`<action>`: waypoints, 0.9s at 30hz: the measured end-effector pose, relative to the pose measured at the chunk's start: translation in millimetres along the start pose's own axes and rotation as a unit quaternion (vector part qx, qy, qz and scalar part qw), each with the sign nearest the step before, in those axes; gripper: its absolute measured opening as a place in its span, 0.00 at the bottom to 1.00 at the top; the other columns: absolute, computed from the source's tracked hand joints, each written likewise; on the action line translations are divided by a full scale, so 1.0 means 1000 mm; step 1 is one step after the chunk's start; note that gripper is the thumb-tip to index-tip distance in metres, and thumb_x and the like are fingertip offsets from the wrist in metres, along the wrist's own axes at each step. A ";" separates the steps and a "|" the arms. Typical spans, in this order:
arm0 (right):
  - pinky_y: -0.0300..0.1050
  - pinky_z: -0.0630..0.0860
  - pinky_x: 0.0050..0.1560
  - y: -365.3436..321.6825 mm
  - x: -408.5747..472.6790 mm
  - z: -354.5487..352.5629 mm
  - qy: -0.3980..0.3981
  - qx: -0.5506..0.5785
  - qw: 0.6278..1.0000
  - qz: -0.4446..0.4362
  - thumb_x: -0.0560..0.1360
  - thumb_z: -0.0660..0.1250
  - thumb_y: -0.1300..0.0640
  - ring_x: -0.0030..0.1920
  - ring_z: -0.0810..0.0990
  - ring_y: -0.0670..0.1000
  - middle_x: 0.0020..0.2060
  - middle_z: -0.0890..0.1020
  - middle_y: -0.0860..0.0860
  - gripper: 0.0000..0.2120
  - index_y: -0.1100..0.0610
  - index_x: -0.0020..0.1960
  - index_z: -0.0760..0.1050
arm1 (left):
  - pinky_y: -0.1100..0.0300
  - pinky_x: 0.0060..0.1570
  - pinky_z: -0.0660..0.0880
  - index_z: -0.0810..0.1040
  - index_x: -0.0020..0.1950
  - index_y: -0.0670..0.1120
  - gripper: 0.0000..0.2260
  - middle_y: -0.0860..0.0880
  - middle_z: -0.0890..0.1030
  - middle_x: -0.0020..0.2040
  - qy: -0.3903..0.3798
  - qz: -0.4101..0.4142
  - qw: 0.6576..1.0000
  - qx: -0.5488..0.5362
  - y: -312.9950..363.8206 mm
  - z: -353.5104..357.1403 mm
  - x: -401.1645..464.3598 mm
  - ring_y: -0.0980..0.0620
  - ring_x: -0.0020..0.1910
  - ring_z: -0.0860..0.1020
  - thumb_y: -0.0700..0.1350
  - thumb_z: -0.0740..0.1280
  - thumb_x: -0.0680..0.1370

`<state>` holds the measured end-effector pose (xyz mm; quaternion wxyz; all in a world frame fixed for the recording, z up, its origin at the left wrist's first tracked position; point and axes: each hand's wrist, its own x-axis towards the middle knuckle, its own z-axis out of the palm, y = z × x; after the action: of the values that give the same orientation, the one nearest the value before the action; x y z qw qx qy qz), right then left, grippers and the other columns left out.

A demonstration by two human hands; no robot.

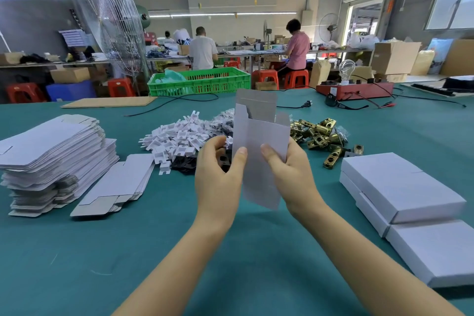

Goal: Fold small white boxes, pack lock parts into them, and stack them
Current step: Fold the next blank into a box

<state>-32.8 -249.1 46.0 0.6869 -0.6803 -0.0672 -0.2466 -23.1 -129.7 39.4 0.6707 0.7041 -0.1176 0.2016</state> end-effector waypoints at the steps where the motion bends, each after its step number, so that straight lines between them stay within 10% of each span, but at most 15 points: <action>1: 0.40 0.80 0.47 -0.001 0.001 -0.001 -0.012 0.026 1.000 0.012 0.79 0.64 0.63 0.46 0.83 0.46 0.46 0.84 0.46 0.09 0.49 0.51 0.76 | 0.61 0.60 0.72 0.73 0.67 0.49 0.17 0.54 0.76 0.62 -0.001 -0.009 1.000 0.016 -0.002 -0.002 0.003 0.55 0.61 0.75 0.47 0.69 0.79; 6: 0.38 0.78 0.46 0.000 0.000 0.001 -0.030 0.037 0.999 0.003 0.79 0.65 0.60 0.48 0.82 0.45 0.50 0.83 0.49 0.08 0.51 0.57 0.73 | 0.74 0.45 0.73 0.74 0.65 0.50 0.14 0.56 0.80 0.59 -0.081 -0.033 0.996 -0.033 -0.003 -0.001 0.003 0.65 0.50 0.78 0.47 0.67 0.79; 16: 0.35 0.74 0.46 0.009 0.001 0.003 -0.016 0.003 1.000 -0.015 0.80 0.55 0.47 0.45 0.76 0.39 0.47 0.76 0.47 0.07 0.50 0.52 0.65 | 0.68 0.45 0.76 0.75 0.60 0.52 0.10 0.58 0.84 0.50 -0.133 0.005 0.988 -0.079 -0.007 0.003 -0.004 0.59 0.48 0.82 0.44 0.67 0.80; 27: 0.24 0.71 0.41 0.019 0.000 0.002 -0.031 0.033 0.998 0.037 0.72 0.48 0.33 0.43 0.75 0.39 0.54 0.76 0.58 0.30 0.57 0.58 0.66 | 0.67 0.48 0.77 0.68 0.62 0.52 0.15 0.55 0.80 0.54 -0.155 0.003 0.977 -0.144 -0.017 0.006 -0.007 0.61 0.50 0.81 0.51 0.63 0.75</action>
<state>-23.7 -248.2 28.9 0.7150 -0.6667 -0.0712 -0.1980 -21.5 -135.3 21.2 0.7381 0.6224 -0.2500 0.0730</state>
